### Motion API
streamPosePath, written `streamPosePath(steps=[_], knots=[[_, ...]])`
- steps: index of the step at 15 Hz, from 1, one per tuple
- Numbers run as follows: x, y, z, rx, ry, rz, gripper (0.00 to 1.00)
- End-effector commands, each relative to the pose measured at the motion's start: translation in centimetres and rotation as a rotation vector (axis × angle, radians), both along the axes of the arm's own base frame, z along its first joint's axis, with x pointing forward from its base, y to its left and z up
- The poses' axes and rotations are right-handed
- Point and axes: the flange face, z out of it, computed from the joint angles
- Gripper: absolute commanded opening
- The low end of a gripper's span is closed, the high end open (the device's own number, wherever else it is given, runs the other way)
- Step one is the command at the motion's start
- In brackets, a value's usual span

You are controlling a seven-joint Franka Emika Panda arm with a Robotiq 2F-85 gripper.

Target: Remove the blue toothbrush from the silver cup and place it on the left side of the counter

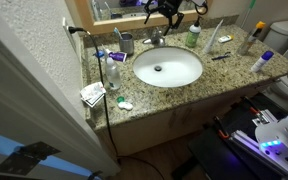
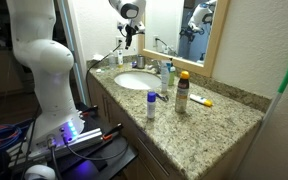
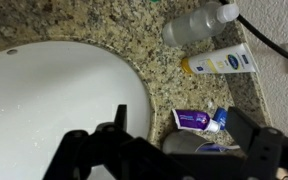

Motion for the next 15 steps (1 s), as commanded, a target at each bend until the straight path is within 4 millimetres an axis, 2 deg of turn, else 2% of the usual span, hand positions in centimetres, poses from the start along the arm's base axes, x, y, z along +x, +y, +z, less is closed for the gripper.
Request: streamPosePath(steps=[1,6,7,8,11,13,15], knots=[[2.4,0.9,-2.1,0.021,0.068,-0.157,1.0],[7.2,3.2,-3.8,0.077,0.147,-0.429,1.0],[7.5,3.4,-3.2,0.113,0.176,-0.459,1.0],[5.8,2.6,-3.5,0.057,0.144,-0.395,1.0],[7.1,3.3,-3.4,0.085,0.168,-0.443,1.0],[7.9,3.7,-5.6,0.07,0.226,-0.447,1.0],[9.7,4.1,-7.5,0.159,0.298,-0.523,1.0]])
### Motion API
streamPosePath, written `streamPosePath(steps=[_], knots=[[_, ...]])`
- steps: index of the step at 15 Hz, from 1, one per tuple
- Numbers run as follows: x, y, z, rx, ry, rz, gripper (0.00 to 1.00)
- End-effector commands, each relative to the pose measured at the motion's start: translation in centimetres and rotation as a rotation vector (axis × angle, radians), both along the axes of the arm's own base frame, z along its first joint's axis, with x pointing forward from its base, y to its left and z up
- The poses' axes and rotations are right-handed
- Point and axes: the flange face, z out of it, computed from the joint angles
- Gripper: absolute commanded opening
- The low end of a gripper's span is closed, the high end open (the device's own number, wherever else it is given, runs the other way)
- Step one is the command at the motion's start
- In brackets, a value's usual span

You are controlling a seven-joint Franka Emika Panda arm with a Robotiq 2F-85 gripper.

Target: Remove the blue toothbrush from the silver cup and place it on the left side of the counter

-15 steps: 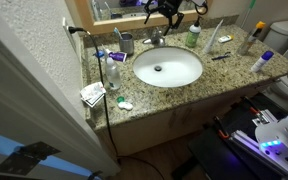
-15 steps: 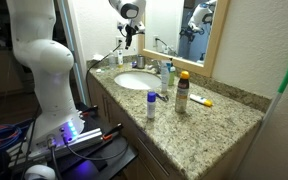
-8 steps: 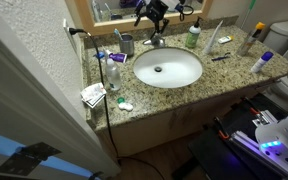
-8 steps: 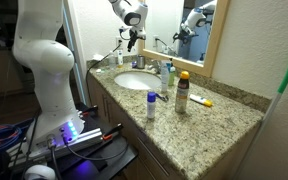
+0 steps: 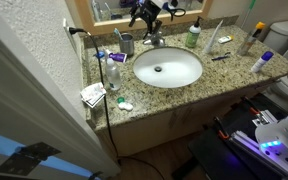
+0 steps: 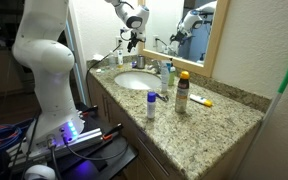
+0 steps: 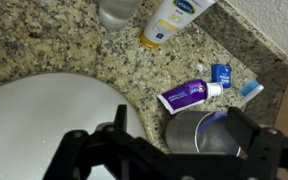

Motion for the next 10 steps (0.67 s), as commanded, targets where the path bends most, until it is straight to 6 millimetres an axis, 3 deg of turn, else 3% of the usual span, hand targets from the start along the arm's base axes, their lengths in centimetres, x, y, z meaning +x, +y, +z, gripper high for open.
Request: streamPosePath(steps=[1,7,9,10], knots=[[3.3,0.7,-3.3,0.12,0.093,-0.119,1.0],[7.7,0.7,-5.7,0.221,0.07,-0.328,1.0],[7.8,1.3,-5.0,0.249,0.07,-0.309,1.0],[7.1,0.7,-5.5,0.207,0.082,-0.3,1.0]])
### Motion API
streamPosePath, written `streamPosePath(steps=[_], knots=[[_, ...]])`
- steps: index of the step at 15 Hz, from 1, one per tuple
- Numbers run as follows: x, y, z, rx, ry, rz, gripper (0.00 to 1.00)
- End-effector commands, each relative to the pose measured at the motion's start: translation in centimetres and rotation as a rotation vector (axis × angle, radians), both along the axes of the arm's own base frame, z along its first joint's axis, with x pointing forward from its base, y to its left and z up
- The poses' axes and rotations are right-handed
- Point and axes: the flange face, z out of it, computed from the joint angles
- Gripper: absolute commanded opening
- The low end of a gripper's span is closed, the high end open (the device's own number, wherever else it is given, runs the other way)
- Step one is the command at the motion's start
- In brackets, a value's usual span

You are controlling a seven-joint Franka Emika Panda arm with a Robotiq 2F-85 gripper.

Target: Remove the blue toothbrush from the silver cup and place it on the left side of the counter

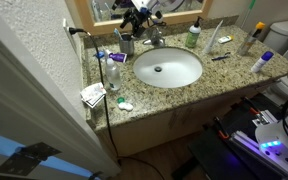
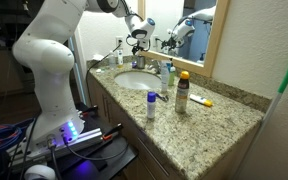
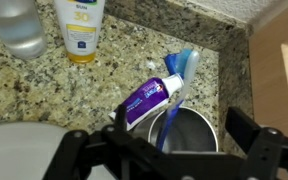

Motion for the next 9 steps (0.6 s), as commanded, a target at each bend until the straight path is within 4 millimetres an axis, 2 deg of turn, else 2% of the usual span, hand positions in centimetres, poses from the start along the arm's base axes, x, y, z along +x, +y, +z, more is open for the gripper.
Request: streamPosePath(steps=[1,2,7,8,9], knots=[[0.2,0.2,0.1,0.006,-0.002,0.001,1.0],[0.3,0.4,0.4,0.01,-0.006,0.002,1.0],[0.9,1.3,-1.4,0.066,0.021,-0.012,1.0],[0.2,1.1,-0.9,0.031,0.02,0.002,1.0],[0.2,1.2,-1.2,0.034,0.024,0.001,1.0]])
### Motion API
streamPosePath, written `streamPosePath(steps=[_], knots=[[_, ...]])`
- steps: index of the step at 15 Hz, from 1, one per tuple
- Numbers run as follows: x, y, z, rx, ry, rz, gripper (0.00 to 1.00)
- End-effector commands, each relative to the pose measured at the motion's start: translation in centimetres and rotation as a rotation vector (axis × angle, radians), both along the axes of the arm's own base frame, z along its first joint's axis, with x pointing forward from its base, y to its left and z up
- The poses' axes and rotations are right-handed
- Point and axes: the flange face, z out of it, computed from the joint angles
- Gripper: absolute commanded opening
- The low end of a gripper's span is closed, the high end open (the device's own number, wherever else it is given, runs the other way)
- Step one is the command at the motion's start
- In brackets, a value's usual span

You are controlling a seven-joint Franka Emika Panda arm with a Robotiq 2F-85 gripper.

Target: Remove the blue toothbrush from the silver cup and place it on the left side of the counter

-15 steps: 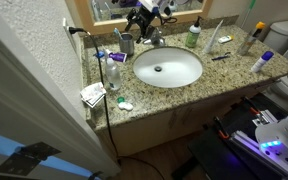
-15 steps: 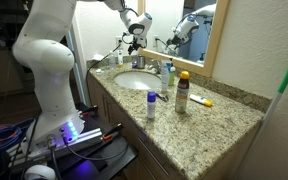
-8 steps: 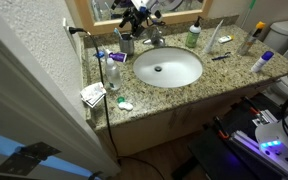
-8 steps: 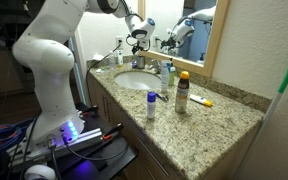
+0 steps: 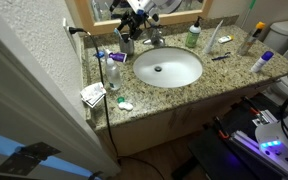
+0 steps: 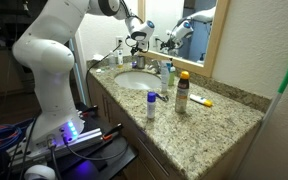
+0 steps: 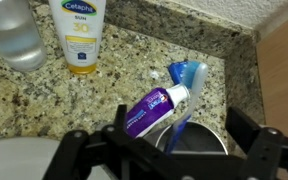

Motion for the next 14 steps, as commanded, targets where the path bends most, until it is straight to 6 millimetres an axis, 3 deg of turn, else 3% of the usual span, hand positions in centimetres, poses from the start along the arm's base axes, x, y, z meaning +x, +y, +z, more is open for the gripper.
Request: streamPosePath(steps=[1,2,3,8,13,14], knots=[[0.1,0.0,-0.1,0.001,0.002,0.0,1.0],[0.0,0.2,0.0,0.005,-0.005,0.01,0.75],[-0.1,0.4,0.0,0.006,-0.005,0.014,0.73],[-0.5,1.3,-0.1,0.016,-0.014,0.045,0.38],[-0.4,0.4,-0.4,0.006,-0.01,0.032,0.03],[-0.4,0.2,-0.4,0.008,-0.01,0.029,0.0]])
